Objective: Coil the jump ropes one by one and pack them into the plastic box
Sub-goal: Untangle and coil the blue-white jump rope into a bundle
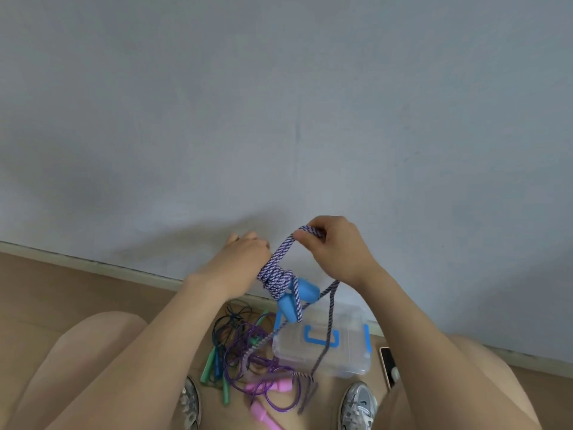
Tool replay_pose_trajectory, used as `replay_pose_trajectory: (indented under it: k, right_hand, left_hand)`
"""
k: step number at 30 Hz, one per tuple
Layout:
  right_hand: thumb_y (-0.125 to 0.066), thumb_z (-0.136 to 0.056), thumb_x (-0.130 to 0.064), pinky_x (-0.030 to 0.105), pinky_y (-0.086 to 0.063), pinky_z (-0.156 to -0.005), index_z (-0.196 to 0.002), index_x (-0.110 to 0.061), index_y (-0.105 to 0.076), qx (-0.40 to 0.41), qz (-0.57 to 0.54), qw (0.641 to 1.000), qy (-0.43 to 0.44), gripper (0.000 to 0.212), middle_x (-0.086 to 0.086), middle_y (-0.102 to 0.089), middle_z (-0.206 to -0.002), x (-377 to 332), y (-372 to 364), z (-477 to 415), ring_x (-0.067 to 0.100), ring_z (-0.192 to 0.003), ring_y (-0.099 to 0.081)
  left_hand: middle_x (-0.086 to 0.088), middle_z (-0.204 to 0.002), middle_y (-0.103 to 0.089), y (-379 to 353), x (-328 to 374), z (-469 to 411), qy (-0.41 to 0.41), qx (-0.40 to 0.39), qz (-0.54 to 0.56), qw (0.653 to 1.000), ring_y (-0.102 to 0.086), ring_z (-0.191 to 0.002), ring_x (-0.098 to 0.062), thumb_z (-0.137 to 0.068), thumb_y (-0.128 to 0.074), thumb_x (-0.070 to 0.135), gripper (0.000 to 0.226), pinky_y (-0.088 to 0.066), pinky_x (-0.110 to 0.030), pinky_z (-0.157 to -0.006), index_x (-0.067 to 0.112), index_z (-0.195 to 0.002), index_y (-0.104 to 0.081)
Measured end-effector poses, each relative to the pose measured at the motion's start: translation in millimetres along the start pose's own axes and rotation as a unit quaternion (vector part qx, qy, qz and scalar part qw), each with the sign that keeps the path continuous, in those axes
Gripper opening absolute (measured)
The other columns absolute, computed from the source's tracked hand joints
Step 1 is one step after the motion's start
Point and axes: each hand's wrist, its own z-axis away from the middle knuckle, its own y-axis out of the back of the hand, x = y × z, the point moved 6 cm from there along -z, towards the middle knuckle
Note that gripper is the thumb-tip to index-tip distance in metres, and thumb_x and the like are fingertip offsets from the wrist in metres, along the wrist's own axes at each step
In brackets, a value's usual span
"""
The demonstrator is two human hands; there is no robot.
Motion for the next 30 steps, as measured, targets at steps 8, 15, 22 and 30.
replay_pose_trajectory:
  k: [8, 15, 22, 30]
  right_hand:
    - [-0.065, -0.093, 0.004, 0.028, -0.048, -0.065, -0.079, -0.011, -0.072, -0.143, -0.181, 0.970, -0.070, 0.021, -0.007, -0.068, -0.069, 25, -6, 2, 0.003, -0.063, -0.056]
    - [-0.039, -0.108, -0.018, 0.029, -0.041, -0.066, -0.088, -0.014, -0.062, -0.255, -0.052, 0.960, -0.105, 0.030, 0.001, -0.054, -0.077, 6, -57, 20, 0.015, -0.069, -0.049]
    - [-0.046, -0.107, -0.036, 0.035, -0.036, -0.061, -0.081, -0.008, -0.052, -0.236, 0.173, 0.954, 0.062, 0.039, 0.012, -0.057, -0.077, -33, -78, 45, 0.033, -0.069, -0.054]
    - [-0.066, -0.092, -0.063, 0.038, -0.050, -0.070, -0.108, -0.024, -0.067, -0.027, 0.253, 0.960, 0.118, 0.042, -0.003, -0.068, -0.094, -45, -33, 22, 0.029, -0.085, -0.066]
  left_hand:
    - [0.001, -0.090, -0.052, 38, 3, 7, -0.009, 0.085, 0.282, 0.956, -0.056, -0.081, -0.016, -0.071, -0.049, 0.002, 0.015, -0.043, -0.039, -0.068, 0.007, -0.079, -0.060]
    - [-0.002, -0.093, -0.054, 38, -19, 9, 0.109, 0.151, 0.310, 0.932, -0.051, -0.081, -0.017, -0.087, -0.054, -0.005, 0.022, -0.034, -0.030, -0.062, 0.011, -0.101, -0.051]
    - [-0.015, -0.110, -0.045, 17, -37, 13, 0.245, 0.138, 0.194, 0.940, -0.053, -0.093, -0.038, -0.091, -0.055, -0.001, 0.025, -0.040, -0.041, -0.074, 0.005, -0.113, -0.045]
    - [-0.004, -0.100, -0.045, 10, -16, 7, 0.098, 0.006, -0.019, 0.995, -0.049, -0.104, -0.030, -0.089, -0.054, -0.008, 0.026, -0.042, -0.038, -0.083, 0.014, -0.101, -0.062]
